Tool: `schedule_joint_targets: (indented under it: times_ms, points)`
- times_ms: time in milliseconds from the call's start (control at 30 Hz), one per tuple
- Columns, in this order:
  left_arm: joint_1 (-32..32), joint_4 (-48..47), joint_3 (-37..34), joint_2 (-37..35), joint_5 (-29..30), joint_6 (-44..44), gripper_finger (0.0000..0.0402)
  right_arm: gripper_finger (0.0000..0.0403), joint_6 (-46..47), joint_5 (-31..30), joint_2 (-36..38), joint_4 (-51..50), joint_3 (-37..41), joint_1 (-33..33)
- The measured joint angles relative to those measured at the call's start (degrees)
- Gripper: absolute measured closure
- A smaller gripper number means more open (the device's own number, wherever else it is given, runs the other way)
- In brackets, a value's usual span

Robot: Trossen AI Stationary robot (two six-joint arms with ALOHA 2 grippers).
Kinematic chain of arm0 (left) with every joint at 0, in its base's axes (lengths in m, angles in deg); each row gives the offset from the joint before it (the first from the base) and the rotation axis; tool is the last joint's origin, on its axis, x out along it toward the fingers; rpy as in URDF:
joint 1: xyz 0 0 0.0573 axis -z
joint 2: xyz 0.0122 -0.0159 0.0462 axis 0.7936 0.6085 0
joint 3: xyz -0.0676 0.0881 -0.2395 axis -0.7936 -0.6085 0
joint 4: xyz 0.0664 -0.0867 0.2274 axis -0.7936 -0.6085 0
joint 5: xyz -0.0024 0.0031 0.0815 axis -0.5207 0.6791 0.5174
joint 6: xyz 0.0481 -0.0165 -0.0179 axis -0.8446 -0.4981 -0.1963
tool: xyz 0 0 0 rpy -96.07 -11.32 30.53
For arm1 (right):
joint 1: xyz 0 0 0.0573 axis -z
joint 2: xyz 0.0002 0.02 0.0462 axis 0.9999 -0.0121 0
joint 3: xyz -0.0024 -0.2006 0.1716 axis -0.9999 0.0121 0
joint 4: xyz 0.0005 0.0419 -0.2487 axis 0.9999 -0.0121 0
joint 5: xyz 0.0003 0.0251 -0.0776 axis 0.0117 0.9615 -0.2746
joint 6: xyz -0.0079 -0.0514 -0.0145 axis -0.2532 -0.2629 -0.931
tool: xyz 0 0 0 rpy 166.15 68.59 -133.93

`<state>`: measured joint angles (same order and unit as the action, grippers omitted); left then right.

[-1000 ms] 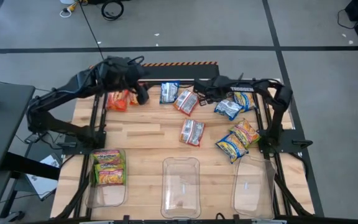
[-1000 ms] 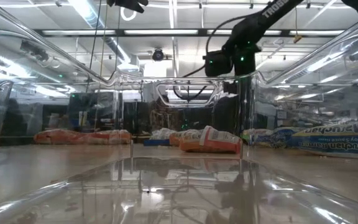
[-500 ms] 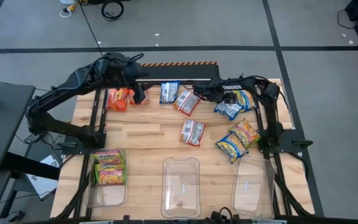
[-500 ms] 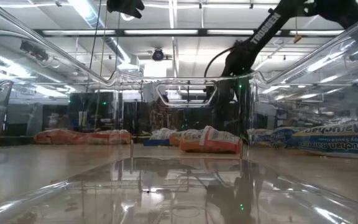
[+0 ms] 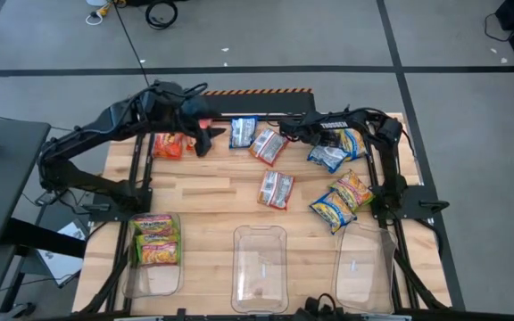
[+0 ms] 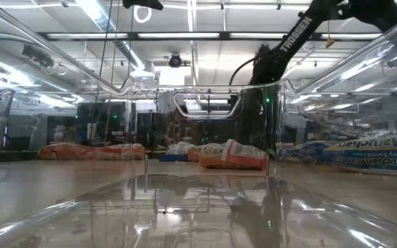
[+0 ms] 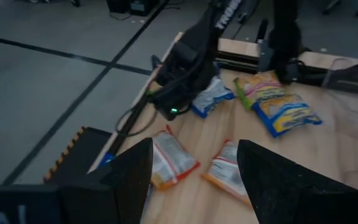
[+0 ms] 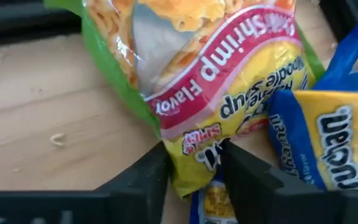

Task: Sort Maruchan noodles
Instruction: Put the green noodle pack into the left transparent bin

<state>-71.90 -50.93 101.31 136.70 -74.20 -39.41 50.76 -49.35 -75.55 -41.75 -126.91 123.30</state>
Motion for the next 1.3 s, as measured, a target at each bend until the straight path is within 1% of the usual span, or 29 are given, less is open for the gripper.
schedule_joint_targets:
  times_ms: [167,233,300,367,467,600,667,800,833,933,1033,1167,1200,1300]
  points:
    - [2.0,-0.2,0.0,0.0,0.2,3.0,0.0169,0.0337,-2.3,1.2,0.7,0.3,0.3,-0.8]
    - [2.9,-0.9,0.0,0.0,0.2,4.2,0.0172,0.0371,-3.1,-0.2,2.4,0.7,0.3,-2.0]
    - [3.6,-1.4,-0.2,0.0,1.2,5.2,0.0172,0.0388,-3.8,-2.5,4.7,1.3,0.3,-3.1]
    - [4.5,-0.3,-1.7,0.2,3.2,5.4,0.0172,0.0385,-5.2,-4.5,7.6,2.1,0.3,-4.1]
    - [5.5,1.6,-5.3,0.6,5.6,7.1,0.0173,0.0370,-6.1,-5.9,12.8,2.5,0.3,-5.0]
    - [7.8,7.8,-11.7,0.3,6.3,10.2,0.0173,0.0373,-6.1,-6.1,20.8,4.8,0.3,-7.2]
    - [9.8,13.8,-16.2,0.5,7.1,12.1,0.0173,0.0380,-6.1,-5.6,24.6,7.6,0.3,-9.0]
    - [14.1,32.2,-25.3,1.0,9.6,18.8,0.0172,0.0386,-7.6,-3.5,30.3,13.5,0.3,-13.3]
    - [15.1,35.4,-27.1,1.3,10.1,21.1,0.0172,0.0384,-7.6,-3.2,31.2,14.8,0.3,-14.5]
    - [18.5,42.4,-30.9,3.2,13.2,25.8,0.0160,0.0376,-6.6,-3.1,32.9,17.5,0.3,-18.2]
    - [21.9,45.6,-32.0,5.9,18.8,26.8,0.0137,0.0374,-5.1,-1.8,33.0,20.8,0.3,-21.5]
    - [24.9,52.2,-32.1,12.0,26.3,24.2,0.0107,0.0381,-3.2,-0.2,31.3,25.2,0.2,-24.7]
    - [25.3,54.6,-31.9,13.4,27.9,23.0,0.0102,0.0382,-3.0,-0.2,30.8,26.4,0.2,-25.4]
    - [25.7,57.9,-31.9,17.5,33.9,19.6,0.0098,0.0382,-2.9,0.3,29.9,29.5,0.2,-26.6]
